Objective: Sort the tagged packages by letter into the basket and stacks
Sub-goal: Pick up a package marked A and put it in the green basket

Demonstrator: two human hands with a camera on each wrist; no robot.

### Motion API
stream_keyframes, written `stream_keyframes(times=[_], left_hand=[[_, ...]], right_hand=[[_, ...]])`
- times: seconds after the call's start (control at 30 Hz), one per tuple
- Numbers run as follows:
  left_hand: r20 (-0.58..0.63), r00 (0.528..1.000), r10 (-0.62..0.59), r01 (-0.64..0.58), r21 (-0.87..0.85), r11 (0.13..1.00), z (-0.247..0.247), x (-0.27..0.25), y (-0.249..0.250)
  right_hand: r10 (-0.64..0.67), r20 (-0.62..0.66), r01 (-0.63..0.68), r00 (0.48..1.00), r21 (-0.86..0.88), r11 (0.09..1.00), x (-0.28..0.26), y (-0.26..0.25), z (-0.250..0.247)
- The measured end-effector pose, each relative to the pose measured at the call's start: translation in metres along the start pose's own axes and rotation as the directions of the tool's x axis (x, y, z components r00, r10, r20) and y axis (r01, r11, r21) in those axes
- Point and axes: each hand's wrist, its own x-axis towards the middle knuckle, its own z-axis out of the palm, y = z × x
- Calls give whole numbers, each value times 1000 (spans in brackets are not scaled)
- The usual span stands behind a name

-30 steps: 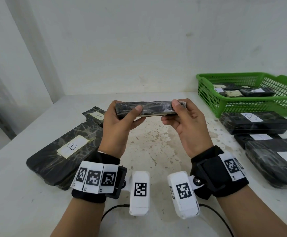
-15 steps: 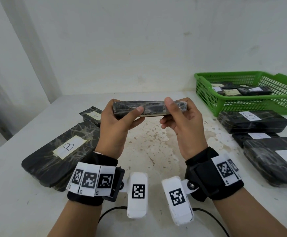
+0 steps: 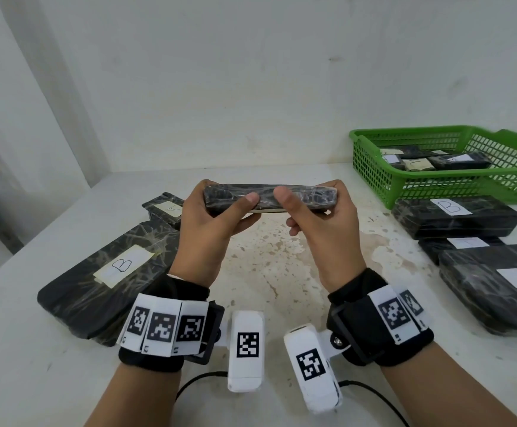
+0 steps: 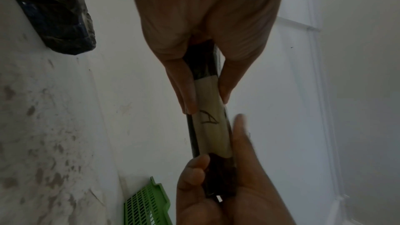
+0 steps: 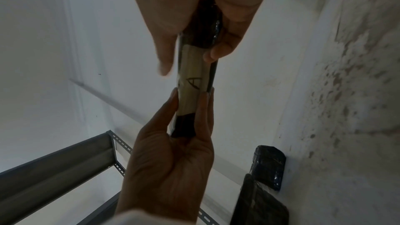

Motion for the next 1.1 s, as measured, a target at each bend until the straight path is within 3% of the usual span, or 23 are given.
stream_keyframes(times=[0.17, 0.47, 0.63, 1.1], left_hand=[[30, 999, -40, 42, -78, 996, 1, -2, 0], [43, 999, 22, -20, -37, 999, 1, 0, -2], [125, 992, 22, -11, -85, 996, 1, -2, 0], [117, 993, 24, -15, -70, 997, 2, 1, -4]], right_hand=[[-30, -47, 27, 998, -54, 998, 4, 3, -2], [-26, -21, 26, 999, -13, 1000, 1, -3, -1], [-25, -61, 25, 998, 10, 1000, 6, -1, -5], [-34, -66, 34, 997, -9, 999, 9, -1, -6]])
